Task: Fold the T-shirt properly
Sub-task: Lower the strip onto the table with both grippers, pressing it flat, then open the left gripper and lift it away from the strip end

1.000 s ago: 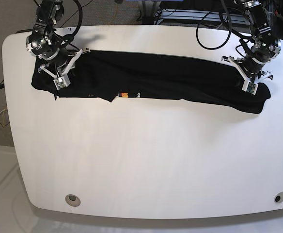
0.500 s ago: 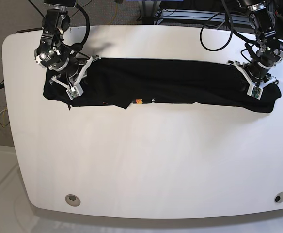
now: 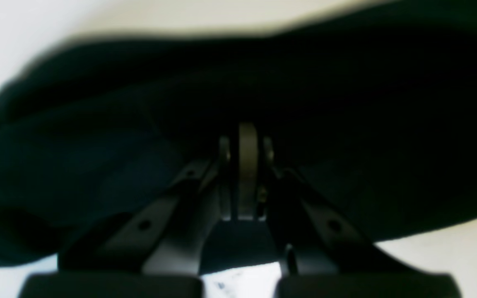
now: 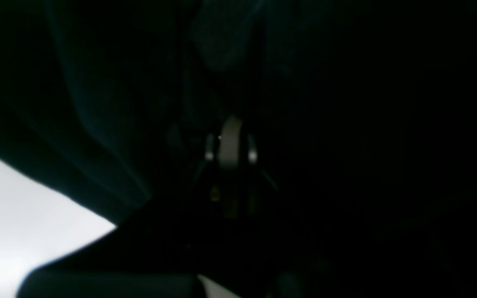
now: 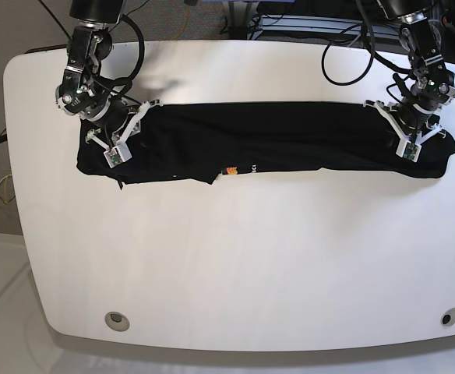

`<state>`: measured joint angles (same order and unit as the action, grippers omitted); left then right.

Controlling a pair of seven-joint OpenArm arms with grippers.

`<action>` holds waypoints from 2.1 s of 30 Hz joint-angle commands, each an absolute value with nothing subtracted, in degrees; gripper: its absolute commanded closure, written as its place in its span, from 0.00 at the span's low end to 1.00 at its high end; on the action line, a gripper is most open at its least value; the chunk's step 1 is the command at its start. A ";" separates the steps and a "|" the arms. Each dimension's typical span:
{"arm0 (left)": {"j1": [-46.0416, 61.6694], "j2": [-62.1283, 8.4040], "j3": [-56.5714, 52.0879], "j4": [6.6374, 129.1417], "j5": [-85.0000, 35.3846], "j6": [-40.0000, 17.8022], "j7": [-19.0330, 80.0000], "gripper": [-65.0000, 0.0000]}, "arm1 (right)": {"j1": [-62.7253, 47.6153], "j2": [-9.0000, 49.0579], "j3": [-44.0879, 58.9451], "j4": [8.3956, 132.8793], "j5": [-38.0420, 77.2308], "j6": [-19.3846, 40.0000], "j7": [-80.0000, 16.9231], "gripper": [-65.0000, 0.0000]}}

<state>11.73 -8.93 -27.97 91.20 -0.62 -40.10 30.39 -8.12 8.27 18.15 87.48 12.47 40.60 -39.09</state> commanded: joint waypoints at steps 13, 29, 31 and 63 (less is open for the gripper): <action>10.33 -9.36 -26.33 92.62 -1.63 -40.00 28.53 1.00 | -8.22 7.43 24.48 86.55 2.59 40.00 -41.63 1.00; 6.99 -9.63 -38.11 100.70 -5.23 -40.00 32.31 0.89 | -8.92 7.16 24.04 86.55 2.59 40.00 -41.63 1.00; 5.49 -10.15 -41.54 100.62 -7.69 -40.00 35.03 0.75 | -8.92 6.46 23.96 86.55 2.59 40.00 -41.63 1.00; 2.77 -22.46 -54.20 70.81 -40.31 -40.00 54.64 0.33 | -8.48 6.11 23.96 86.55 2.59 40.00 -41.63 1.00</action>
<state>3.11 -21.15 -54.06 70.04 -38.92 -39.70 55.94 -7.68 5.89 24.05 87.05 6.39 40.49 -36.42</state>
